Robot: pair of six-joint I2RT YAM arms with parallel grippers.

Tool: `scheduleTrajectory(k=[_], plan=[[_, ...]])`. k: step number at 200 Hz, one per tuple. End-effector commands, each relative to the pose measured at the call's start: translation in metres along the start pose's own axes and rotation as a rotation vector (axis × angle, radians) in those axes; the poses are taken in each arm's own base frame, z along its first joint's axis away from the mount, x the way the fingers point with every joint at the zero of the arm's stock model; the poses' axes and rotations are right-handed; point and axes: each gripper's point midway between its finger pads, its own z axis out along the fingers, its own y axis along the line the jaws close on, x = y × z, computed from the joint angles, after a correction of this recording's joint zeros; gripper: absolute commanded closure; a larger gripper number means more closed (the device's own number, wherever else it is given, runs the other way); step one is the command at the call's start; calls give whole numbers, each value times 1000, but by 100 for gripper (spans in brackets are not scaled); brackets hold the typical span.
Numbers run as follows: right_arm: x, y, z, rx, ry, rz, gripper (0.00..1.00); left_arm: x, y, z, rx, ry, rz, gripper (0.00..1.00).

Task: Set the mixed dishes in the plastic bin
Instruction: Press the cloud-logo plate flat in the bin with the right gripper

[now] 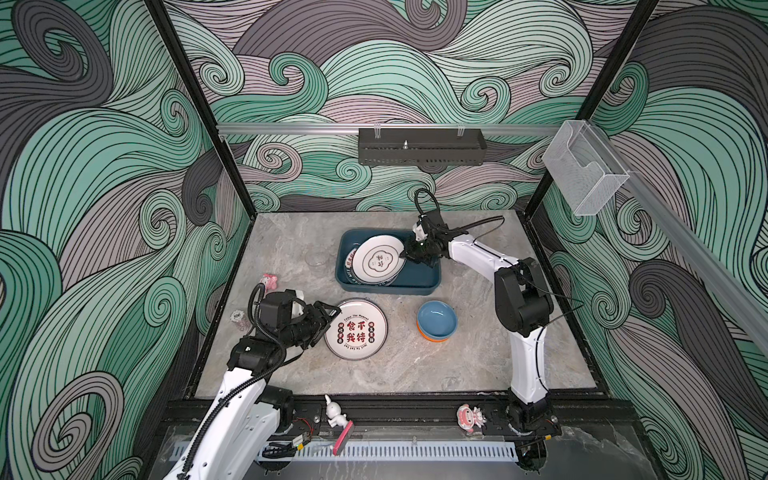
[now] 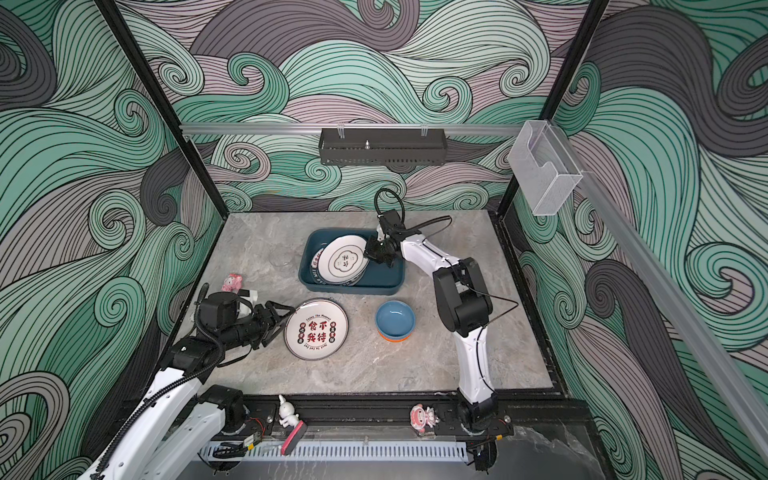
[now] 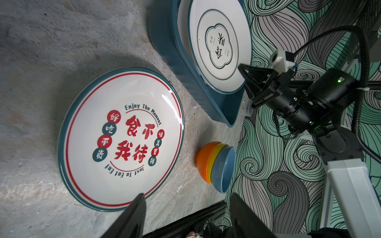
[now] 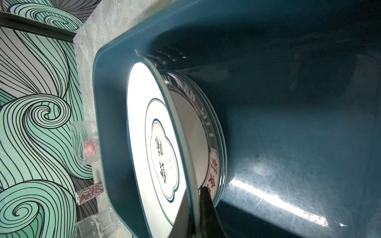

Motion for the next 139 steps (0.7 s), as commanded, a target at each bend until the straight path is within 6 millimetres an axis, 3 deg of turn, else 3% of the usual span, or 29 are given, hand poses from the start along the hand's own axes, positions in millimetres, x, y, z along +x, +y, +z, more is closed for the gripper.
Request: scheduleTrajectory(k=[1,139], plan=[[-12,12,-1,-42,-24,-1,100,0,3,1,-13,-5,4,34],[-4,5,13,-33,9,8,100,1,6,2,-16,-5,-4,34]])
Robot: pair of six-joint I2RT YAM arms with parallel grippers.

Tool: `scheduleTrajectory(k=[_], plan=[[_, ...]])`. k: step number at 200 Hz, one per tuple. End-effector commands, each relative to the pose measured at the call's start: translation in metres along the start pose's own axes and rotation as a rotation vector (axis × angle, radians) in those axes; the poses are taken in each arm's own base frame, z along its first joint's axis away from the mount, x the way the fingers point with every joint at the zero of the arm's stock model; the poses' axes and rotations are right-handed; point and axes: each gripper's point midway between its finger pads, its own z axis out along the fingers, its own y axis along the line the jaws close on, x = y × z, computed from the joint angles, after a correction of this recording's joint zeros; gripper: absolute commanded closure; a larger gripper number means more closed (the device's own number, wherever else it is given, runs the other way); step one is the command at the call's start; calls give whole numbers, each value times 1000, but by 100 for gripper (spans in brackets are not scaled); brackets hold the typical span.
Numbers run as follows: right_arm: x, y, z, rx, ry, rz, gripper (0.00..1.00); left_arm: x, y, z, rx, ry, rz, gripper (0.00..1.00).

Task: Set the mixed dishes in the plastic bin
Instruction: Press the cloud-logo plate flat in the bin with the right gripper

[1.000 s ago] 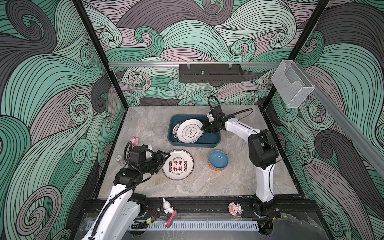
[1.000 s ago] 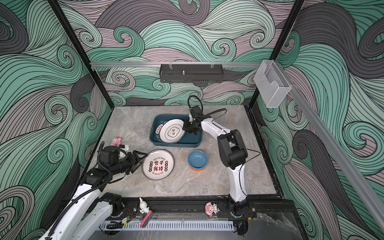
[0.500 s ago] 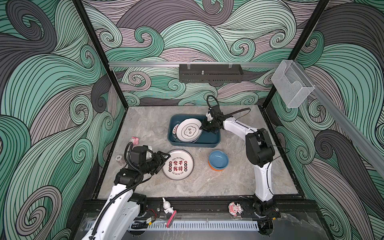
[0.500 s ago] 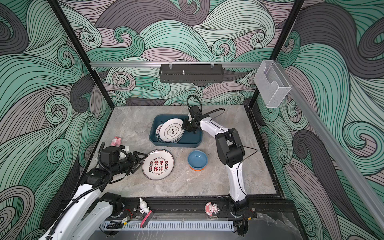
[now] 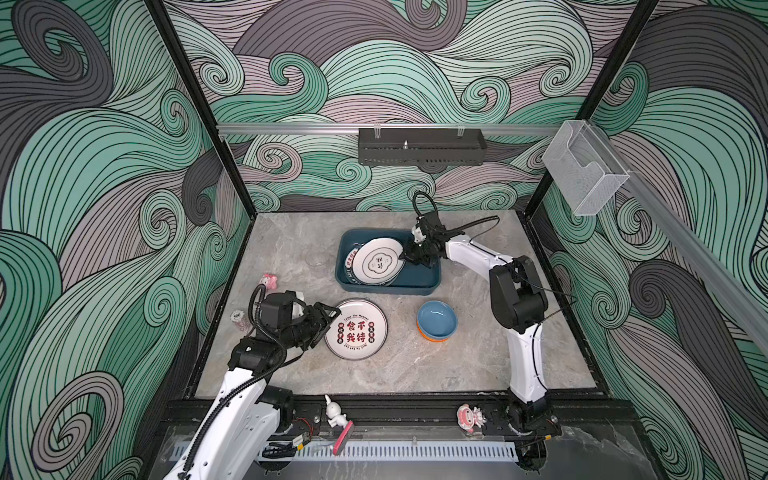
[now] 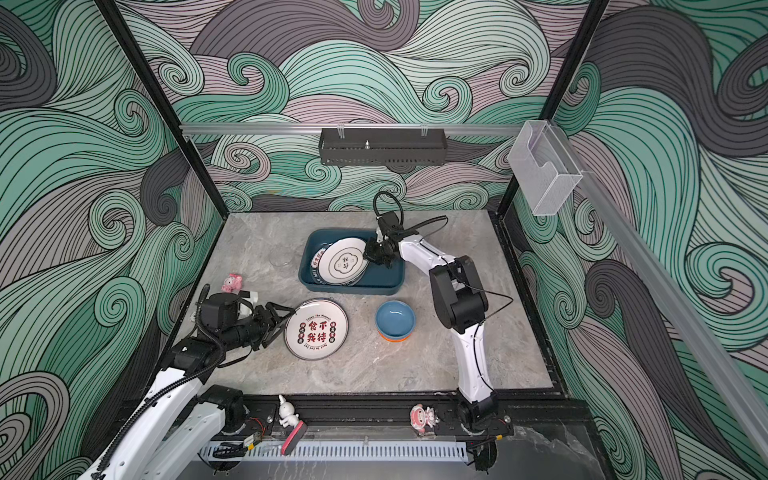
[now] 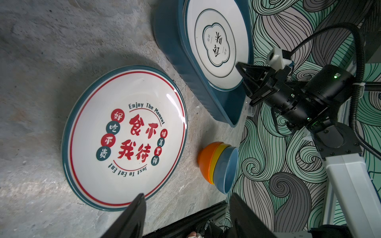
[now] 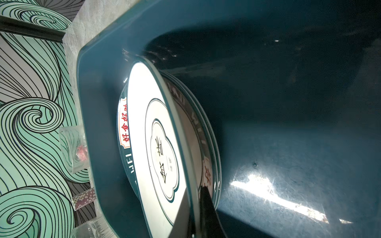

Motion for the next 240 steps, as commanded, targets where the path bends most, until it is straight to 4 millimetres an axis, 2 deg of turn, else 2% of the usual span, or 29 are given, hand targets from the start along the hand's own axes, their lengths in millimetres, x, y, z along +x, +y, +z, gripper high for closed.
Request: scheduleTrajectory(k=[1,27,72,101,240], plan=[[-6,12,2,-44,-7,-11,100,0,2,1,-8,-6,1,34],[-1,9,7,-38,10,-6,98,0,2,2,-9,-4,1,34],[3,3,10,-16,25,-6,86,0,3,3,-9,-3,-1,34],[5,0,10,2,29,-11,83,0,3,3,-9,-1,-2,34],[10,-3,2,38,33,-34,77,2,10,4,-21,1,-6,34]])
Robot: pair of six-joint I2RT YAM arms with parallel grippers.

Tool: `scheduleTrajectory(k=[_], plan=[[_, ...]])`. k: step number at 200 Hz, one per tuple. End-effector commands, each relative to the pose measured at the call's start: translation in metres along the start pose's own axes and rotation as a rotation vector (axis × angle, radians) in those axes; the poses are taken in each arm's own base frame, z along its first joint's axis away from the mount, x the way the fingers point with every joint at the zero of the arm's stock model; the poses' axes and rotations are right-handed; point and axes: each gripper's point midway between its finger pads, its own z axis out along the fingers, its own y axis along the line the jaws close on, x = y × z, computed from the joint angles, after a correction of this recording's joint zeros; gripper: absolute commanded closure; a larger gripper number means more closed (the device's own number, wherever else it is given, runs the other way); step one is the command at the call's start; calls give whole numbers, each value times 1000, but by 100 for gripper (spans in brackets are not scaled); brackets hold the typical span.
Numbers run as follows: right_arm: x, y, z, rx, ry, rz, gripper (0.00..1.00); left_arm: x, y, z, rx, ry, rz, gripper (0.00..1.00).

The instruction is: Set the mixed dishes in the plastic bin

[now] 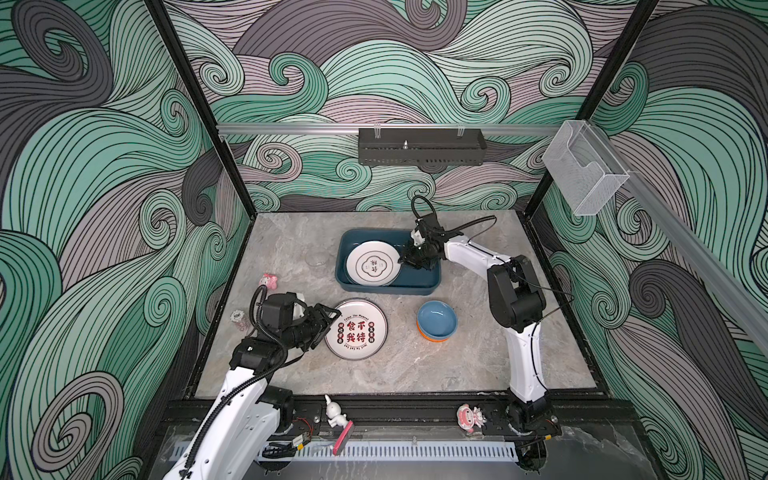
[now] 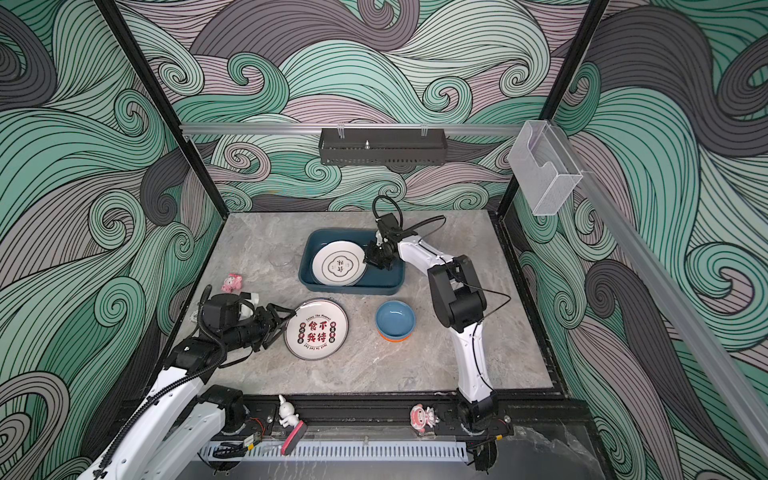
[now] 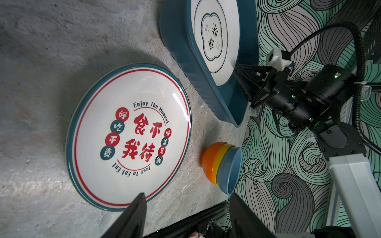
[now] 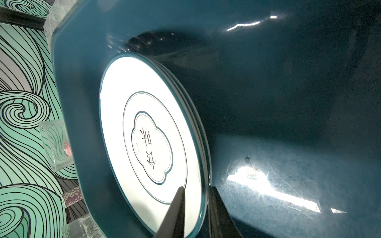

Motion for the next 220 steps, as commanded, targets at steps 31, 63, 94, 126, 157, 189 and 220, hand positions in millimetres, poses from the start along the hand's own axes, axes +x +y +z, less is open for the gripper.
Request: scheduleTrajectory(k=[31,63,94,126,157,189,220], plan=[[-2,10,-17,8,-27,-42,77,0,6,0,-21,-16,6,34],[3,16,-36,-1,-36,-62,76,-1,16,-2,-74,-27,4,34],[17,24,-59,-25,-40,-89,76,-2,31,-4,-175,-29,2,35],[40,29,-84,-30,-42,-139,74,-4,57,-1,-298,-32,-7,35],[71,28,-103,-49,-33,-186,73,-9,68,10,-317,-44,-1,35],[101,20,-117,-49,-13,-223,73,-16,82,17,-341,-83,19,40],[120,11,-121,-47,1,-233,73,-17,96,25,-359,-95,15,47]])
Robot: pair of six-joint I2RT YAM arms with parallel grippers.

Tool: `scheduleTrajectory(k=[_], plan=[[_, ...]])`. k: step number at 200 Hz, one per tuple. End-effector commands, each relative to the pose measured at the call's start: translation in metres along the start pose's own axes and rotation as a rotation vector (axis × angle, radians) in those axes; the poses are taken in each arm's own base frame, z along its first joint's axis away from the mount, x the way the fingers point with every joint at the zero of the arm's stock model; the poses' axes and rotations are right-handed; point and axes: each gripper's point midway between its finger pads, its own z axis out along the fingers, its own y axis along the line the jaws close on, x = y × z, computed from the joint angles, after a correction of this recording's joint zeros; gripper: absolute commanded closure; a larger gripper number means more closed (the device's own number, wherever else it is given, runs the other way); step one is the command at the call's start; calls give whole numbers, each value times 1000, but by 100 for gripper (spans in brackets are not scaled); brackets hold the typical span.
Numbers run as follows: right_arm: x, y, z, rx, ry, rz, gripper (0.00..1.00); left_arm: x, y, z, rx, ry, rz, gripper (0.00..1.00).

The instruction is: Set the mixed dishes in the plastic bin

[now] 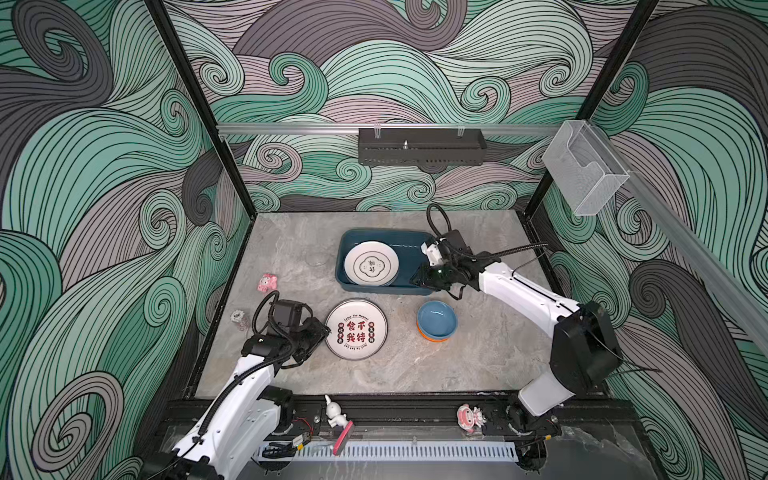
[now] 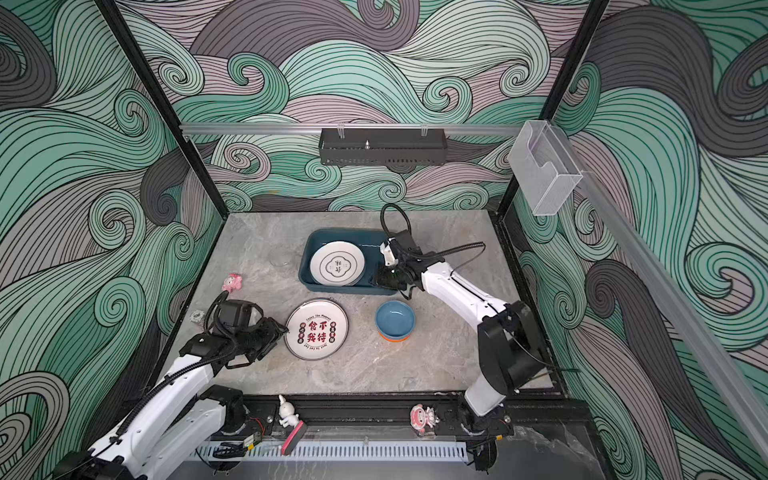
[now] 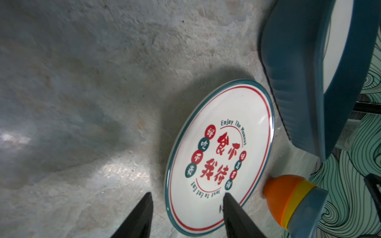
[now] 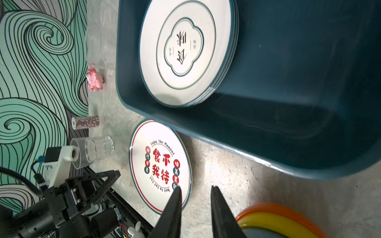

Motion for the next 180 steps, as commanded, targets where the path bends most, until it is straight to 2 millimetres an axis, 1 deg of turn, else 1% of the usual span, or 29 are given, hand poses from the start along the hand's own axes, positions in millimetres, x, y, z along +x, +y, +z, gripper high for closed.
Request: scheduleTrajectory(k=[1,16,38,52,95,138,180], plan=[[11,0,-7,-2,2,-35,73,-10,2,7,-8,-52,25,47],[17,-2,-7,1,8,-33,73,-10,5,14,-10,-51,16,50],[20,-1,-7,-5,9,-37,73,-9,2,22,24,-39,5,54],[18,1,-7,-9,6,-40,73,-9,0,28,47,-36,-1,57],[14,10,-6,-23,1,-52,73,-3,8,42,46,-6,-27,64],[14,10,1,-20,14,-46,73,7,15,52,32,48,-29,73],[13,10,3,-15,12,-44,73,14,21,59,0,105,-26,85]])
